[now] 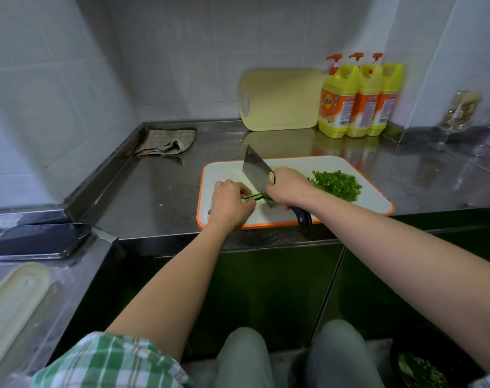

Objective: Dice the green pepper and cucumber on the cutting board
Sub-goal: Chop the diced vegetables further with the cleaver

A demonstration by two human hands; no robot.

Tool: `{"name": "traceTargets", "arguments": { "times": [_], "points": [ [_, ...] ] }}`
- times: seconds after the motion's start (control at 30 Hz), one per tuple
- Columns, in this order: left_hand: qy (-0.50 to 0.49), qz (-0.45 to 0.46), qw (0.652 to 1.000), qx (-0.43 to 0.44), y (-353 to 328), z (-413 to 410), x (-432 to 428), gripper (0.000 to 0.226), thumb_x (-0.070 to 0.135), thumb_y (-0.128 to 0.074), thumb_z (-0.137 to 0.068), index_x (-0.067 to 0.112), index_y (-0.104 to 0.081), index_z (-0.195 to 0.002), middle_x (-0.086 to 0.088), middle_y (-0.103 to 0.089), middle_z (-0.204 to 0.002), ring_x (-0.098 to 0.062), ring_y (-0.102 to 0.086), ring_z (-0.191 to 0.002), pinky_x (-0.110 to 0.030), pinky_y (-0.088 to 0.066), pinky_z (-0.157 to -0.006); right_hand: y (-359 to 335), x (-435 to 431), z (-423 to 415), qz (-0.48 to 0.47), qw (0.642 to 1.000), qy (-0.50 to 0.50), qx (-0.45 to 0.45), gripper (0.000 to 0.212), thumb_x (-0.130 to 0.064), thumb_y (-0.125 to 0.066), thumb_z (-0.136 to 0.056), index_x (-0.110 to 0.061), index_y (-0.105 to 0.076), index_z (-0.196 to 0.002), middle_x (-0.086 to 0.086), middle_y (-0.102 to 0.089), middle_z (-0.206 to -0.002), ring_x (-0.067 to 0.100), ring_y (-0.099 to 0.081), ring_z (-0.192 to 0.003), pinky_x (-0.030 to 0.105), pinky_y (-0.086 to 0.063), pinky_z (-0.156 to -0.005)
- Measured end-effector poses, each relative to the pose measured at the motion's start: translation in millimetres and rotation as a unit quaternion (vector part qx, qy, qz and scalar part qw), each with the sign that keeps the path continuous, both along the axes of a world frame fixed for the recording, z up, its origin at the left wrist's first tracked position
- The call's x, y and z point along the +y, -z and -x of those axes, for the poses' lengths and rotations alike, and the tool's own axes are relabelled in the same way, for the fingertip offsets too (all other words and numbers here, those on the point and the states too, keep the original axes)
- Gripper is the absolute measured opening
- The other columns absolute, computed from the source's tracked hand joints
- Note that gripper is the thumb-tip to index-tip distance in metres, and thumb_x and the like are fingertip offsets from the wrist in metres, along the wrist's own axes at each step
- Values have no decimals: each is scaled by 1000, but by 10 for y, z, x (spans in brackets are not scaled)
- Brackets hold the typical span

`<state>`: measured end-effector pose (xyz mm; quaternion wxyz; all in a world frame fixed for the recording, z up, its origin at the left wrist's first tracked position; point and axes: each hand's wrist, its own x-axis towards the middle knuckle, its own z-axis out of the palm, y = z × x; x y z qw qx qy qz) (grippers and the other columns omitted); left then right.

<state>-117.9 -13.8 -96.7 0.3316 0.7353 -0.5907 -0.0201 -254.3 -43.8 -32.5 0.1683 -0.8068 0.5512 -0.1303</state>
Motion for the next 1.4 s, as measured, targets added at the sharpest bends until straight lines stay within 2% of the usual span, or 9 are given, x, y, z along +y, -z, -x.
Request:
{"name": "traceTargets", "arguments": {
  "times": [0.13,0.33,0.53,0.6,0.73,0.97,1.17,1.3,1.4],
  "points": [
    [2,1,1000,3,6,-8,-2,24,23,-66,-84,16,-72,-107,-5,-65,-103,-23,-45,-108,-29,-40,-83,50,-13,38,28,998,7,-47,18,-18,-46,-92,-9,-52,-79,9,-57,-70,31,-61,-61,35,-53,-62],
    [8,2,1000,-3,12,-6,-14,24,25,-66,-85,17,-72,-106,-4,-66,-103,-22,-46,-106,-29,-40,-83,-118,23,64,-31,999,-22,17,18,-17,-44,-93,-4,-53,-82,12,-58,-60,22,-56,-44,25,-45,-49],
    [10,2,1000,0,18,-7,-7,25,24,-65,-85,16,-72,-107,-5,-66,-104,-22,-46,-106,-32,-43,-84,-79,31,-40,-22,999,-10,38,19,-14,-46,-92,-7,-50,-74,10,-56,-59,21,-55,-42,23,-43,-46],
    [12,3,1000,-1,27,-11,-6,25,24,-64,-85,16,-72,-108,-4,-65,-105,-22,-46,-107,-31,-42,-84,2,27,-39,4,1000,3,18,19,-14,-47,-91,-10,-50,-72,8,-56,-62,22,-57,-47,25,-45,-49],
    [14,5,1000,7,28,-16,-4,27,23,-66,-81,16,-71,-107,-3,-67,-100,-23,-51,-104,-30,-43,-85,65,12,27,32,999,7,-31,18,-21,-46,-94,-8,-53,-83,11,-57,-73,32,-64,-66,37,-55,-66],
    [14,7,1000,14,29,-21,-22,22,22,-69,-75,15,-73,-96,-4,-70,-96,-21,-59,-97,-36,-50,-84,-89,48,72,-29,999,-25,21,18,-16,-45,-93,-4,-53,-83,11,-57,-57,22,-55,-43,23,-41,-45],
    [14,2,1000,20,28,-21,-20,24,22,-69,-75,15,-74,-98,-5,-69,-96,-22,-58,-98,-38,-51,-84,0,38,-25,-5,1000,-8,17,17,-14,-45,-91,-9,-51,-75,9,-57,-59,22,-58,-46,25,-47,-51],
    [15,3,1000,24,34,-31,-16,23,21,-70,-76,16,-73,-99,-3,-69,-96,-21,-58,-99,-35,-49,-85,52,20,13,28,999,7,-26,18,-20,-45,-94,-9,-53,-82,8,-58,-68,24,-59,-53,34,-53,-63],
    [12,5,1000,20,32,-27,-14,24,20,-69,-77,15,-72,-100,-3,-69,-96,-21,-55,-100,-32,-46,-84,-46,28,73,11,999,-4,-43,19,-20,-45,-93,-8,-54,-82,10,-59,-65,22,-59,-49,28,-49,-56]
  ]
}}
